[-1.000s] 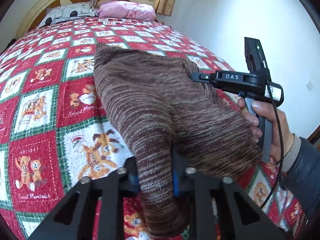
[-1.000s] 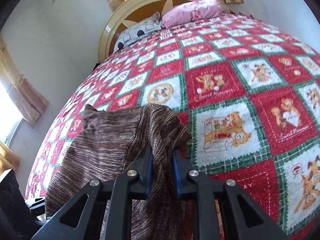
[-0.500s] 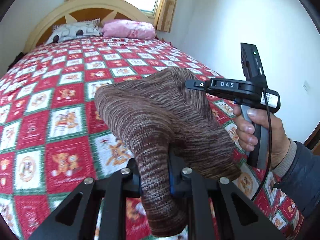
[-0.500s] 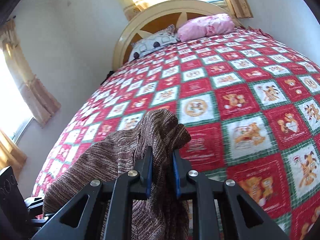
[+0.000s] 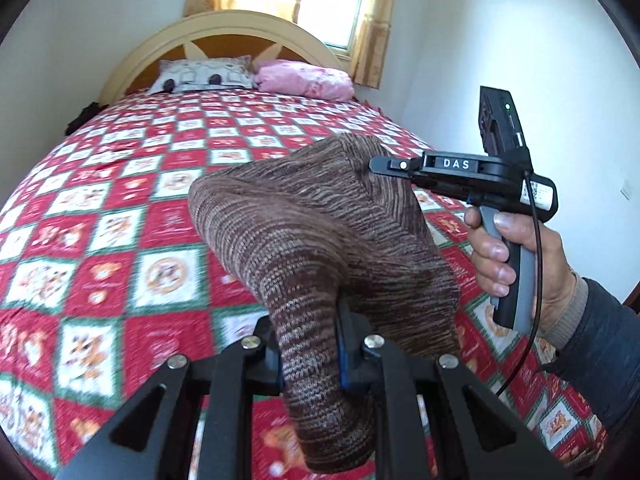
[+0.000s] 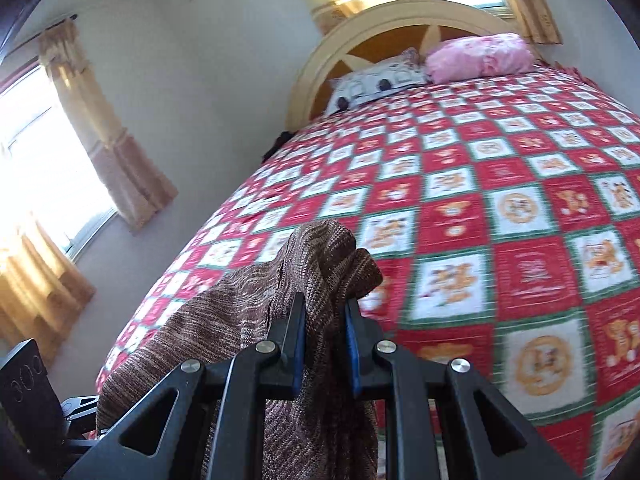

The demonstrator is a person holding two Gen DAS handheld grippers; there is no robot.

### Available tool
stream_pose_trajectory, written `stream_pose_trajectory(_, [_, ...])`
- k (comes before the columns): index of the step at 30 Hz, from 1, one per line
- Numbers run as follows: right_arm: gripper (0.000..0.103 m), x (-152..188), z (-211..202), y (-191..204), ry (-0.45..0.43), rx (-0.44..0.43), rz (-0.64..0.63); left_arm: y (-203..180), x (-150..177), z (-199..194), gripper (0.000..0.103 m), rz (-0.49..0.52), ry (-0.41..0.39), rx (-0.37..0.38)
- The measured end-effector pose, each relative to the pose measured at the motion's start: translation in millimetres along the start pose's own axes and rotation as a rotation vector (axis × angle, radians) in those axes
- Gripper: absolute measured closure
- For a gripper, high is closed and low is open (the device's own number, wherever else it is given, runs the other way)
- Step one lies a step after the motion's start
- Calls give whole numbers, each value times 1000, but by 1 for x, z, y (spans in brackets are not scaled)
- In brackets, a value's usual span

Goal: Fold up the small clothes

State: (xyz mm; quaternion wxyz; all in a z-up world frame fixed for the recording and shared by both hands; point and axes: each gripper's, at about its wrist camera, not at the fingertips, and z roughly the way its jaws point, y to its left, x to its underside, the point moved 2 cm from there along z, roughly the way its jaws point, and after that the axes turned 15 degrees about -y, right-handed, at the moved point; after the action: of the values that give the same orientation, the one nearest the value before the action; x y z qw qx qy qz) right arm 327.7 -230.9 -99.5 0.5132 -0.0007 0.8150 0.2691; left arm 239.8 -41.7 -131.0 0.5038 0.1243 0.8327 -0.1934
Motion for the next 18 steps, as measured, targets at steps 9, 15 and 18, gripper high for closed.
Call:
stream_pose_trajectory(9, [87, 28, 32, 77, 65, -107, -40, 46, 17, -50, 85, -51, -27, -91])
stream_pose_trajectory(15, [87, 50, 57, 121, 111, -169, -52, 80, 31, -77, 85, -93, -36, -159])
stream_pose_trajectory(18, [87, 63, 70, 142, 134, -194, -56, 92, 38, -89, 85, -104, -40, -189])
